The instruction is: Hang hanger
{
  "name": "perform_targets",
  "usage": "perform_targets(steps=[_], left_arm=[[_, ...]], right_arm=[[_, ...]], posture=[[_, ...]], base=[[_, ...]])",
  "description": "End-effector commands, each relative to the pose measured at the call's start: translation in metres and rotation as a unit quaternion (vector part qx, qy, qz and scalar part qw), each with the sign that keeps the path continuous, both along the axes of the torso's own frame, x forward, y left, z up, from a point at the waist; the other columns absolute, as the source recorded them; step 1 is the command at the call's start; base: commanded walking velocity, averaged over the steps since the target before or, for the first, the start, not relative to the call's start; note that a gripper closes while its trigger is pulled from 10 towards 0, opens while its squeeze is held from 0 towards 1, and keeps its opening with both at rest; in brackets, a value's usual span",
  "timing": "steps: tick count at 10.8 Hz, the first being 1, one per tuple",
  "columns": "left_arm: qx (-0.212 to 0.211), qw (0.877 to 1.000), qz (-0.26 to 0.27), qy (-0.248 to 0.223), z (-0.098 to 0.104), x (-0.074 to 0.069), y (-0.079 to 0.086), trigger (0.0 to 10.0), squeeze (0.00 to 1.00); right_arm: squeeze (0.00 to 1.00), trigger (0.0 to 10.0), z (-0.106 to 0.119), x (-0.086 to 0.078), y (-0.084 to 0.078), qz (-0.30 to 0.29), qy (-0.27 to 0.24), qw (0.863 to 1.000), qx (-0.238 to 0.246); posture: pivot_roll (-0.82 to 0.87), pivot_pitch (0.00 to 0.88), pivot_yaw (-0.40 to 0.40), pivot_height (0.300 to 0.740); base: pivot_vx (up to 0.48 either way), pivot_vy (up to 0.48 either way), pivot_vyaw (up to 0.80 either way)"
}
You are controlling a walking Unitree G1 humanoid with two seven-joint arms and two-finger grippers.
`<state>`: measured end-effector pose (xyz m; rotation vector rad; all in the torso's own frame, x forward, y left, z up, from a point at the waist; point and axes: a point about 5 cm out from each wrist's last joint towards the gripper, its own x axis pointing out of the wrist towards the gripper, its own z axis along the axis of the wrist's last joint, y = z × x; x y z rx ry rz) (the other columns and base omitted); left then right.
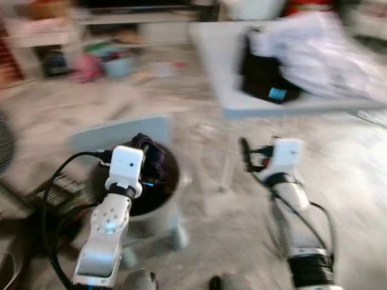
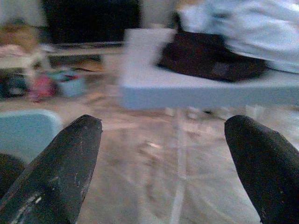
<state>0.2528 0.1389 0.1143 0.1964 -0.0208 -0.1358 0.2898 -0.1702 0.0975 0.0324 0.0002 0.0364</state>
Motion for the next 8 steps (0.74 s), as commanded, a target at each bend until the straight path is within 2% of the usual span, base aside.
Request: perform_targets(steps=[1,3,5,8], left_arm=[[-0.003,1.000,-0.002,0.002,-0.001,-0.006,0.005,10.0,0.00],[0.000,1.000,-0.010,0.009,-0.005,-0.008,0.003,10.0,0.00],[-0.014,0.999,-0.038,-0.005,0.006,0.000,-0.003,10.0,0.00],[-0.027,0.998,-0.043,-0.024,0.020,0.007,-0.004,10.0,0.00]], right_arm=[[0.00,10.0,-0.003,-0.002,-0.004,-0.005,0.005,1.000,-0.001],[0.00,10.0,-0.007,-0.009,-0.006,-0.010,0.011,1.000,-0.003],[0.00,10.0,-0.007,-0.011,-0.002,-0.004,0.012,1.000,-0.004],[0.00,10.0,-0.006,-0.007,-0.003,-0.002,0.012,1.000,-0.010]], posture=[[0.02,0.028,-0.003,0.740],[0.01,0.036,0.000,0.740],[0.00,0.042,-0.001,0.740],[0.00,0.050,-0.003,0.740]], base=[[0.000,0.000,0.00],[0.000,0.000,0.00],[0.000,0.000,0.00],[0.000,0.000,0.00]])
